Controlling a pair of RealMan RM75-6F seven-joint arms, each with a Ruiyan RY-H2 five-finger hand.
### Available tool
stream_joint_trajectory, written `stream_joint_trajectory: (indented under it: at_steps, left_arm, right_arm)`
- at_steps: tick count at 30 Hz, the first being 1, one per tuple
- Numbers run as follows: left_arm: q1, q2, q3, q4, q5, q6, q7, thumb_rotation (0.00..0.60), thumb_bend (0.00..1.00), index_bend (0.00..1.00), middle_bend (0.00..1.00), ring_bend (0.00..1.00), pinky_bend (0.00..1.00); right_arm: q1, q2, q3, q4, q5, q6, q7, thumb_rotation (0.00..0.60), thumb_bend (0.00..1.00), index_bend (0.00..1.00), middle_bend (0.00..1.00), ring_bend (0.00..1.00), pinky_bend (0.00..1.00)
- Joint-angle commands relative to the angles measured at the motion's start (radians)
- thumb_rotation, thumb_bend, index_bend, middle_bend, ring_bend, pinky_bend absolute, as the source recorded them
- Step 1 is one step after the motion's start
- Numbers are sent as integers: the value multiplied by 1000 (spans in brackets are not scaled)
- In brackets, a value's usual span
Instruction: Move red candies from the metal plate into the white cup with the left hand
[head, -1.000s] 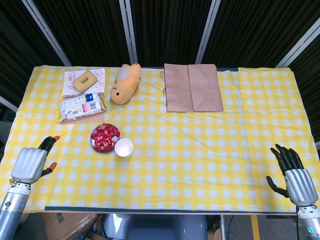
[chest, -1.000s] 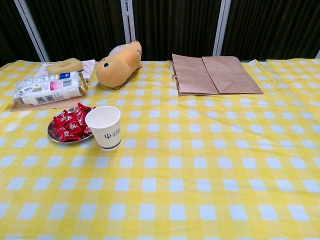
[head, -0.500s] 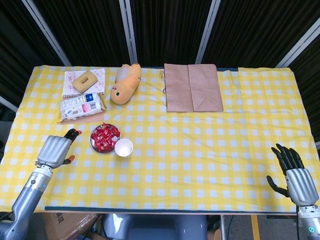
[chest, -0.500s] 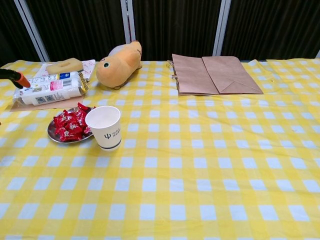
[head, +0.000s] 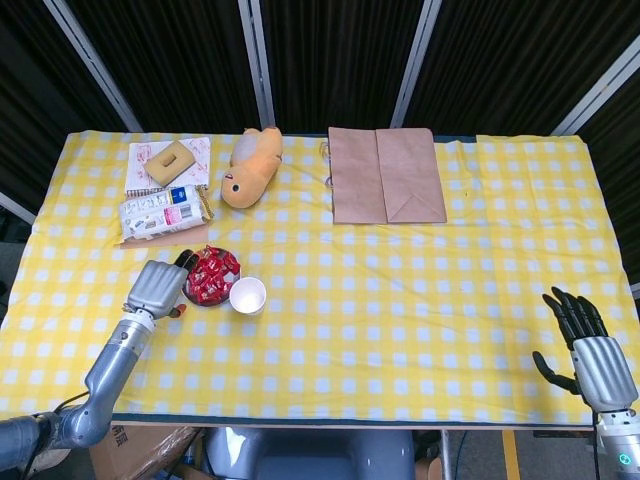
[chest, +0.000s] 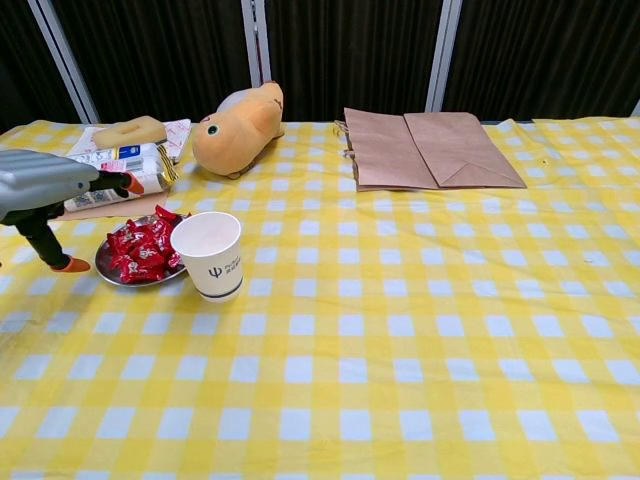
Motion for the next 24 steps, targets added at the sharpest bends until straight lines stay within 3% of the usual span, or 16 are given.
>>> stream_joint_trajectory:
  at_steps: [1, 7, 24]
  left_arm:
    - [-41, -37, 1, 31, -51, -13, 28, 600, 270, 92, 109, 980, 925]
    - [-92, -86, 10, 73, -114, -19, 47, 600, 271, 186, 138, 980, 925]
    - [-149, -144, 45, 166, -189, -18, 26, 600, 271, 252, 195, 980, 925]
  right_arm:
    - [0, 2, 1, -1, 0, 1, 6, 600, 424, 0, 0, 0, 0]
    - [0, 4, 1, -1, -2, 5, 16, 600, 424, 0, 0, 0, 0]
    - [0, 5, 4, -3, 0, 8, 27, 600, 423, 0, 0, 0, 0]
